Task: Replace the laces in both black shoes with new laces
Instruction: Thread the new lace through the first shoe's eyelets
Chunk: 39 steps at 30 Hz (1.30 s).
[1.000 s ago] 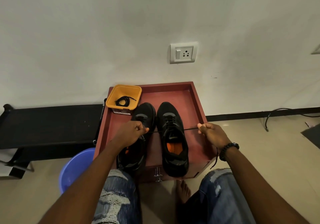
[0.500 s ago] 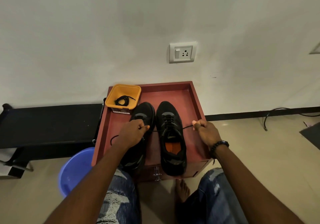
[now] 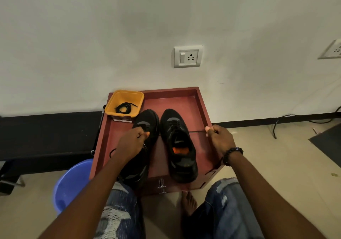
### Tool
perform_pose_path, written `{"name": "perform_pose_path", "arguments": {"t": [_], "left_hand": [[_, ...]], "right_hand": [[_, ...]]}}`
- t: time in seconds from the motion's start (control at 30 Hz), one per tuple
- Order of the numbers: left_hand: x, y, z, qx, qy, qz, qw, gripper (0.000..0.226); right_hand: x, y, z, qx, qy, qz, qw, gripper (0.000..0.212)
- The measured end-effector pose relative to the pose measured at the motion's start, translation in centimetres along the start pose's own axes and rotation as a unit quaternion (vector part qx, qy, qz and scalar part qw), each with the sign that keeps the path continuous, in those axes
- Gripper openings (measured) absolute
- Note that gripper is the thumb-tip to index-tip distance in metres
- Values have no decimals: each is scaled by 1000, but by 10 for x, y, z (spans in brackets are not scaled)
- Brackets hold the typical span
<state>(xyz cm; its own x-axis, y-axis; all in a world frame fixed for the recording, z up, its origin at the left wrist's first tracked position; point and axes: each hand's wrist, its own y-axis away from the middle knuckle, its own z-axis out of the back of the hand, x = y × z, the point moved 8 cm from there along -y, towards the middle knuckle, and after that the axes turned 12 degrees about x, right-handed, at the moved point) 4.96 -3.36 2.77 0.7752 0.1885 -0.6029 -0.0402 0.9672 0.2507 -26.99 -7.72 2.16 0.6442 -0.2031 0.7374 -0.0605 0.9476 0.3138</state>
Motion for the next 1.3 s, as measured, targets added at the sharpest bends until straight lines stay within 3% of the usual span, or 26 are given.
{"name": "perform_pose_path", "arguments": {"t": [0.23, 0.37, 0.43, 0.5, 0.57, 0.67, 0.77, 0.83, 0.93, 1.1, 1.23, 1.3], "left_hand": [[7, 4, 7, 7, -14, -5, 1000, 33], [4, 5, 10, -7, 2, 6, 1000, 37], [-5, 5, 9, 4, 45, 7, 999, 42], [-15, 4, 5, 26, 165, 11, 986, 47], [-29, 2, -3, 52, 342, 7, 938, 42], [-45, -4, -15, 59, 547, -14, 835, 25], [-59, -5, -23, 62, 676, -46, 733, 16], [-57, -6, -24, 49, 713, -50, 698, 17], [-43, -7, -21, 13, 713, -19, 701, 21], [-7, -4, -16, -27, 651, 44, 757, 22], [1, -4, -17, -27, 653, 55, 755, 23], [-4, -3, -11, -12, 637, 47, 769, 23]], "right_hand": [[-13, 5, -20, 1, -38, -17, 999, 37], [-4, 8, -30, 20, -128, -6, 992, 37], [1, 12, -38, 42, -216, -11, 975, 33], [8, 14, -47, 68, -291, -13, 954, 30], [18, 15, -53, 94, -369, 0, 925, 28], [32, 13, -56, 124, -474, 27, 871, 26], [35, 11, -53, 133, -569, 43, 810, 24], [28, 11, -51, 125, -606, 38, 784, 21], [14, 8, -46, 103, -628, 22, 771, 16], [-7, 1, -40, 34, -648, -8, 761, 6], [-11, 1, -44, 29, -643, -32, 765, 7], [-9, 3, -44, 42, -613, -42, 788, 11]]}}
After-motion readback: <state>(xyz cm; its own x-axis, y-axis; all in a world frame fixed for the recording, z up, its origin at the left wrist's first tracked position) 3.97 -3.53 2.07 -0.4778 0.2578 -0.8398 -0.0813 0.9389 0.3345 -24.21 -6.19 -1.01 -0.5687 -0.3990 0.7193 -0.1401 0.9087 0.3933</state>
